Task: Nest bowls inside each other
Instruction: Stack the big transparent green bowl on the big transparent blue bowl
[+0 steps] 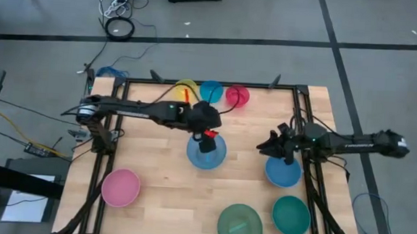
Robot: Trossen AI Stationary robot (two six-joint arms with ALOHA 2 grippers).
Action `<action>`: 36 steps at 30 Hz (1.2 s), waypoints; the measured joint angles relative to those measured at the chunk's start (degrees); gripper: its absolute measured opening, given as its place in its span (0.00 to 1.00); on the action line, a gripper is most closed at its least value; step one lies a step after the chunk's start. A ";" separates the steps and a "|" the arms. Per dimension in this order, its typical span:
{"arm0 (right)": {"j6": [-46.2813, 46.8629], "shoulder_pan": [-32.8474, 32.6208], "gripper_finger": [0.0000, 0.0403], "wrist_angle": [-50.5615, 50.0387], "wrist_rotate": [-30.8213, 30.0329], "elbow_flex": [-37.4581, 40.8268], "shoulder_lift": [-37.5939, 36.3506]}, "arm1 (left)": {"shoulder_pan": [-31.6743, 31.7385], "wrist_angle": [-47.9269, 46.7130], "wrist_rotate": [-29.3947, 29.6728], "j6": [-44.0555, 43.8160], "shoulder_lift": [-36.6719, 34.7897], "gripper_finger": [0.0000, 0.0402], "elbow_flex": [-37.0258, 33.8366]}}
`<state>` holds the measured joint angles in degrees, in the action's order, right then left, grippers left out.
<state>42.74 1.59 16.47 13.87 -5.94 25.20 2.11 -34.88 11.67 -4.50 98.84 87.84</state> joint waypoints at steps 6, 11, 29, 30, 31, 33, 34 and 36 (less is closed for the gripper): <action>-6.52 -8.79 0.42 -0.93 -5.45 -11.46 15.09 | -2.57 -1.07 5.77 -1.19 -10.91 0.35 -0.01; -8.88 -16.02 0.42 -1.28 -7.40 -20.73 29.23 | -7.26 -3.31 11.61 -2.09 -19.11 0.35 -0.09; 7.92 -38.86 0.42 -15.84 -23.18 -34.47 51.64 | -28.44 2.38 32.89 -14.31 -40.98 0.35 -19.22; 10.56 -40.64 0.42 -16.99 -24.59 -34.49 51.63 | -29.23 2.41 33.66 -15.16 -41.30 0.35 -20.03; 13.16 -42.21 0.42 -18.26 -25.80 -34.49 51.62 | -30.01 2.47 34.14 -15.68 -41.58 0.35 -20.76; 18.47 -45.25 0.42 -20.19 -27.91 -34.49 51.61 | -31.32 2.39 35.19 -16.71 -41.92 0.35 -21.90; 20.90 -46.57 0.42 -20.70 -28.89 -34.49 51.57 | -31.95 2.56 35.44 -16.80 -41.98 0.35 -22.26; 25.43 -48.77 0.42 -21.28 -30.31 -34.51 51.97 | -32.78 3.42 35.87 -16.80 -42.00 0.35 -22.79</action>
<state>68.18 -47.17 -4.81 -16.44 -40.44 77.17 -30.67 -31.46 47.54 -21.30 56.84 65.05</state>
